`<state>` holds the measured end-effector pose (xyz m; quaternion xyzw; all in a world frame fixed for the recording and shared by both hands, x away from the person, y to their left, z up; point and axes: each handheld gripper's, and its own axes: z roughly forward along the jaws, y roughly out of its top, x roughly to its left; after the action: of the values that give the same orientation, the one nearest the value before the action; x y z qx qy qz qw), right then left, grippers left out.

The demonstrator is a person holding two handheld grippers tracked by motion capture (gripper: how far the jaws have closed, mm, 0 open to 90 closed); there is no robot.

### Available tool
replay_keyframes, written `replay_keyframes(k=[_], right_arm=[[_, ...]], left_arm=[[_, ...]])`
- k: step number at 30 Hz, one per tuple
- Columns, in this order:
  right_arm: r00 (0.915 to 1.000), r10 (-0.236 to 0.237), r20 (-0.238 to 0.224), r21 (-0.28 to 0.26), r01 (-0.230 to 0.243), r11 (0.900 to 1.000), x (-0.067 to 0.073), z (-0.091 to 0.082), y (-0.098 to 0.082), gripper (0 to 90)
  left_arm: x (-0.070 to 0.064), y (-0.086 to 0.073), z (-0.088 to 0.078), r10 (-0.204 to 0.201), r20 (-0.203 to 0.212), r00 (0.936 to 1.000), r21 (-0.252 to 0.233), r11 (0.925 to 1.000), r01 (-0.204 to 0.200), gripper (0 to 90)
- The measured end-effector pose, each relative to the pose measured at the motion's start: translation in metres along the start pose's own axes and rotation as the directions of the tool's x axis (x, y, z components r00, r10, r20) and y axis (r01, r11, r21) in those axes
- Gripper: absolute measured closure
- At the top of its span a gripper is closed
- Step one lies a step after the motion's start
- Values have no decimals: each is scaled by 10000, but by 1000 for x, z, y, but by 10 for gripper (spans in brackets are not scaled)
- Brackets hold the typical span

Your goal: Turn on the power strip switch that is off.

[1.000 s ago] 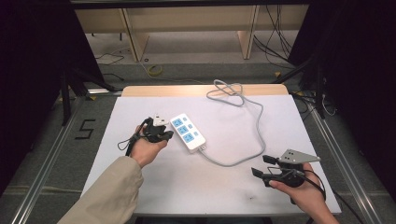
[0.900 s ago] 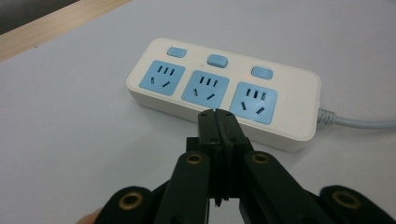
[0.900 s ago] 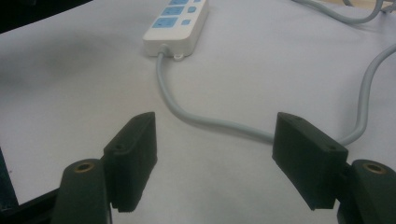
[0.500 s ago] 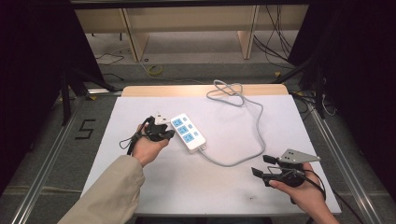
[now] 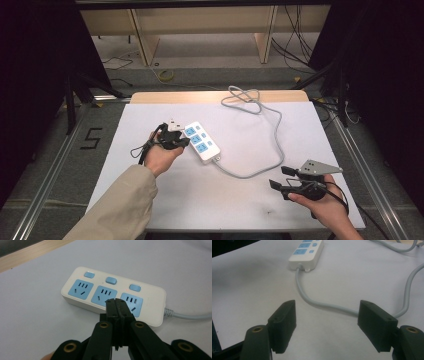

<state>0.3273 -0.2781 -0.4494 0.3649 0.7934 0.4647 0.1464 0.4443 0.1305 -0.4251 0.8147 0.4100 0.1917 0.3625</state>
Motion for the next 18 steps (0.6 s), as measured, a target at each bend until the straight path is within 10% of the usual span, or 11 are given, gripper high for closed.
replay_keyframes(k=[18], right_arm=[[10000, 27, -15, -3, -27, 10000, 1, 0, 0, 316]], left_arm=[[-3, 4, 6, -133, 113, 9998, -1, 9999, 133, 899]])
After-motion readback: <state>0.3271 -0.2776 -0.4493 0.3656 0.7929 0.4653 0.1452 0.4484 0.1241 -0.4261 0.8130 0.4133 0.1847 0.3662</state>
